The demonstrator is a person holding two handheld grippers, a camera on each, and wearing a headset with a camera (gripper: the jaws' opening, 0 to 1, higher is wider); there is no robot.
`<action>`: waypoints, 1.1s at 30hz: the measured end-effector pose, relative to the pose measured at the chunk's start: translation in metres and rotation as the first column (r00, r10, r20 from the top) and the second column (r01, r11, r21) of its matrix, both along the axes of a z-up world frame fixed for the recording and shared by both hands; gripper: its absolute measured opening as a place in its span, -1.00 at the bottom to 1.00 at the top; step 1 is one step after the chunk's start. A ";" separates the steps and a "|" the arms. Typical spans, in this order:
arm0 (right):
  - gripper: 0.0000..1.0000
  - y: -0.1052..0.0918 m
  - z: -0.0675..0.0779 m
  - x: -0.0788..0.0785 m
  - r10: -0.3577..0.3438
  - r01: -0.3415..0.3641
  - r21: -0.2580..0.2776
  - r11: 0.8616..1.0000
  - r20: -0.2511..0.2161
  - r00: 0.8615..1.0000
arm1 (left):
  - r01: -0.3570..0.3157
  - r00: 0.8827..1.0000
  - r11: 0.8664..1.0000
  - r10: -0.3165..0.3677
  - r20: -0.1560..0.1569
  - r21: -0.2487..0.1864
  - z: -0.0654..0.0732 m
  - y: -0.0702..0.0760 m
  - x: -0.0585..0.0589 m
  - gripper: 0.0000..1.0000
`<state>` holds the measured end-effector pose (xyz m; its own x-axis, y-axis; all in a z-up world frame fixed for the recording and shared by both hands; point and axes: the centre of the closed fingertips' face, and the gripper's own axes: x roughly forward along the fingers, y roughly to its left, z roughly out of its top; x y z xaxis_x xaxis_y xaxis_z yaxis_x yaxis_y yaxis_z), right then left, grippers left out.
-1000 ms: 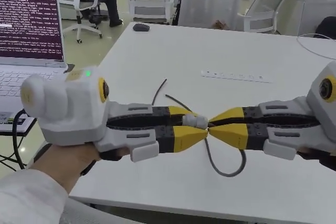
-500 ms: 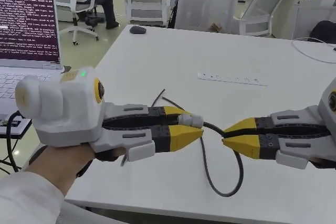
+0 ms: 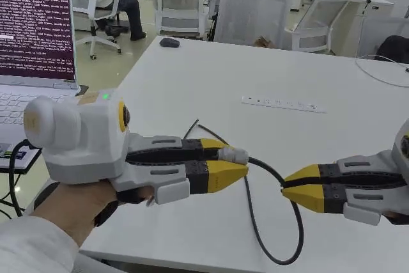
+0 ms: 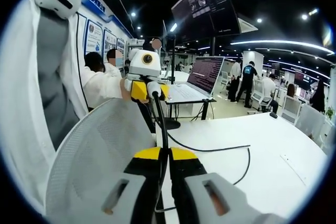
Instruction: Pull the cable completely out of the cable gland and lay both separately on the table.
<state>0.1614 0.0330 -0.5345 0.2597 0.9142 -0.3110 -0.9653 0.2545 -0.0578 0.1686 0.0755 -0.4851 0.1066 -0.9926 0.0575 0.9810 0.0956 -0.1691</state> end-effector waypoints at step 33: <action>-0.93 0.048 0.027 -0.001 0.108 -0.109 0.006 0.994 0.048 0.993 | -0.012 1.000 1.000 0.012 0.021 0.004 0.000 0.000 0.002 -0.67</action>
